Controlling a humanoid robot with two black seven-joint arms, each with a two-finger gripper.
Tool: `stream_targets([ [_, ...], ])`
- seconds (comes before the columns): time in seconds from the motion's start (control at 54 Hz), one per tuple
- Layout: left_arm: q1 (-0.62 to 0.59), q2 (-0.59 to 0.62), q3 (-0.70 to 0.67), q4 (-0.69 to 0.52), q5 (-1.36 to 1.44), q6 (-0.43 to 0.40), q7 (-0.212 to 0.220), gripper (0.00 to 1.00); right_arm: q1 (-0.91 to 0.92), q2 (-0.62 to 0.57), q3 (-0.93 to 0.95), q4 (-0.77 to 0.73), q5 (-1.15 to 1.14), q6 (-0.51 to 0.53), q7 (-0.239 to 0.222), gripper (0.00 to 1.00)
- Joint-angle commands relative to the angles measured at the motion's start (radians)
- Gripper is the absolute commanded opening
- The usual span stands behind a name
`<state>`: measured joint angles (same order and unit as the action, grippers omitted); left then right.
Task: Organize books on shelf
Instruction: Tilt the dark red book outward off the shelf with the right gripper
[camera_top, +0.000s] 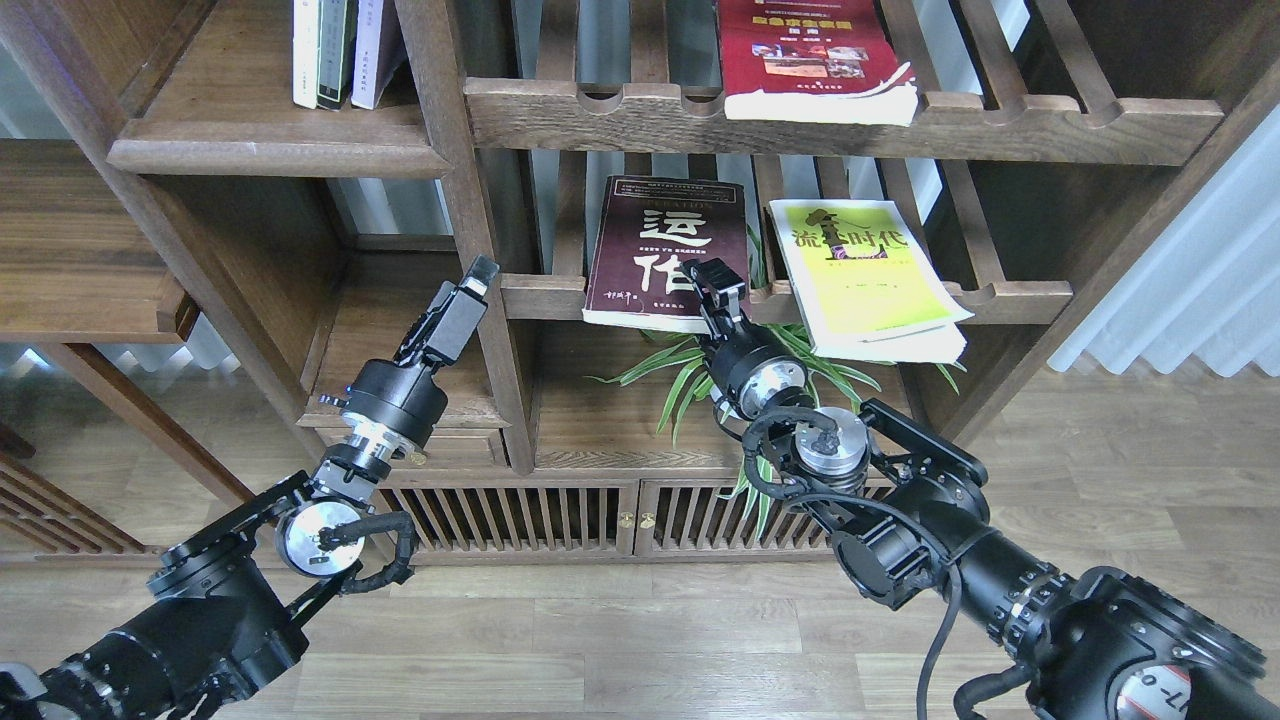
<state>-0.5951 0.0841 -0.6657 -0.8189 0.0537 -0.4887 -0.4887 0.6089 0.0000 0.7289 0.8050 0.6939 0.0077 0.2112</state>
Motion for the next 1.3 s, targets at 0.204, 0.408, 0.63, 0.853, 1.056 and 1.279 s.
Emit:
stream_targets([
  [0.204,0.0,-0.001,0.001,0.004,0.0,0.0,0.0,1.0,0.0,0.0,0.001,-0.013,0.004,0.014,0.002,0.27],
  [0.408,0.0,0.0,0.001,0.004,-0.001,0.0,0.0,1.0,0.0,0.0,0.009,-0.021,0.004,0.052,0.002,0.04],
  [0.63,0.012,0.0,0.008,0.018,-0.003,0.0,0.0,1.0,0.0,0.0,0.01,-0.03,-0.001,0.07,0.008,0.04],
  [0.853,0.037,-0.003,0.009,0.03,-0.015,0.0,0.0,1.0,-0.014,0.0,0.01,-0.01,-0.007,0.147,0.005,0.04],
  [1.056,0.034,-0.02,0.011,0.035,-0.066,0.0,0.0,1.0,-0.052,0.0,0.012,0.117,-0.005,0.19,-0.007,0.04],
  [1.279,0.026,-0.02,0.034,0.035,-0.176,0.0,0.0,0.99,-0.12,-0.017,0.01,0.276,-0.007,0.198,-0.007,0.04],
])
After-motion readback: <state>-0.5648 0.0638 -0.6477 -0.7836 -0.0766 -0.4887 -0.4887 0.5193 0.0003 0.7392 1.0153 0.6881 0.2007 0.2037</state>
